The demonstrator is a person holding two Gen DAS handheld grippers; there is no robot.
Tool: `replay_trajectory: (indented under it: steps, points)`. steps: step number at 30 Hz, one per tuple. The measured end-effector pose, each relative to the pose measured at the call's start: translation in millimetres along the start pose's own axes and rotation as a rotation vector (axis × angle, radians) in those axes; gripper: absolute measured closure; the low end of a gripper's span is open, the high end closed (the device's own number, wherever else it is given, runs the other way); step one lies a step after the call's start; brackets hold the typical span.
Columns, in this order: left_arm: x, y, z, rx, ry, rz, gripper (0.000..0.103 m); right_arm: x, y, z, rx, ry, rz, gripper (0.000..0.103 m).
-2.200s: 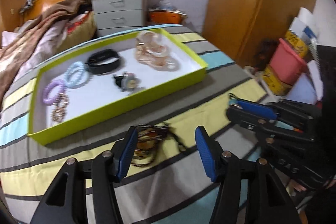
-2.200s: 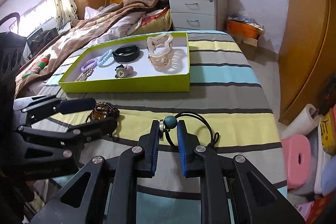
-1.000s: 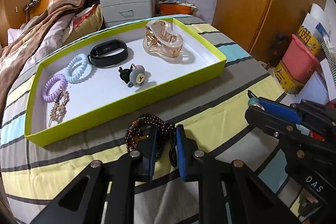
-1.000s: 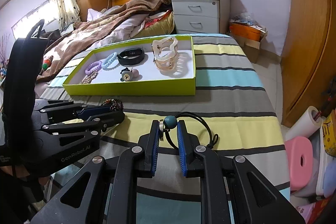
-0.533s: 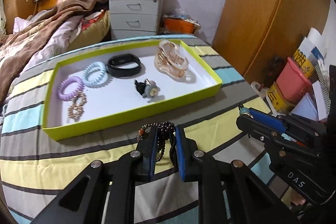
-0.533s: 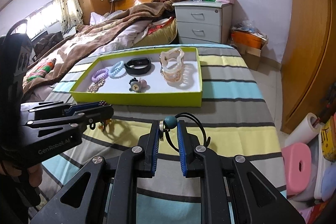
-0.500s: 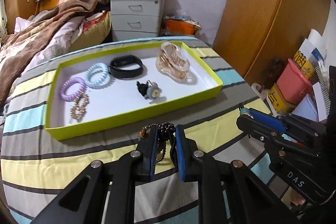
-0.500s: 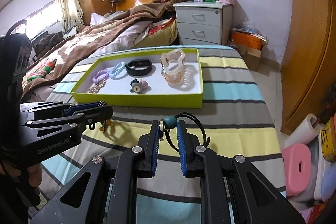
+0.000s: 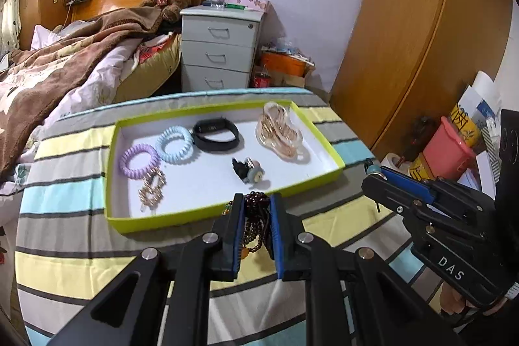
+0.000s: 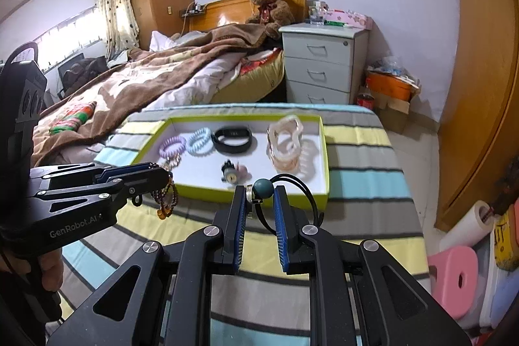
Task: Organize jewelry
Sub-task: 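Carry the bead bracelet and black cord over the box and lower them, then open the left gripper to release the bracelet while the right releases the cord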
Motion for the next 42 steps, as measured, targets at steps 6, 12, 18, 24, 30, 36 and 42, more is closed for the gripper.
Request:
replay_trajectory:
  steps: [6, 12, 18, 24, 30, 36, 42]
  points:
    - [-19.9, 5.6, 17.9, -0.022, 0.007, -0.027, 0.087, -19.9, -8.2, 4.9, -0.024, 0.007, -0.016, 0.086]
    - [-36.3, -2.5, 39.7, -0.025, 0.034, -0.033, 0.087, -27.9, -30.7, 10.2, -0.028, 0.041, 0.007, 0.086]
    - [-40.5, -19.1, 55.0, -0.020, 0.062, -0.017, 0.087, -24.4, -58.1, 8.1, -0.009, 0.077, 0.050, 0.086]
    - [-32.4, -37.3, 64.2, -0.023, 0.079, 0.021, 0.087, -16.6, -76.1, 4.4, -0.006, 0.079, 0.090, 0.086]
    - [-23.8, -53.9, 63.7, -0.011, 0.093, 0.054, 0.087, -11.2, -87.3, 1.5, 0.002, 0.094, 0.121, 0.086]
    - [-19.5, -67.0, 56.7, 0.007, 0.078, 0.085, 0.087, -8.2, -97.7, 1.1, 0.007, 0.109, 0.151, 0.086]
    - [-12.9, -76.4, 53.6, 0.013, 0.079, 0.115, 0.087, -0.8, -108.8, 2.7, 0.005, 0.125, 0.193, 0.086]
Point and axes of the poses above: each gripper's, at about its wrist camera, not at the fingertips, and y roughly against the way its jaws point, z to its left, x to its underside, the point moved 8 cm from there along -y, roughly the way its jaws point, and after that the axes turned 5 degrees about -y, right-handed, at the moved point
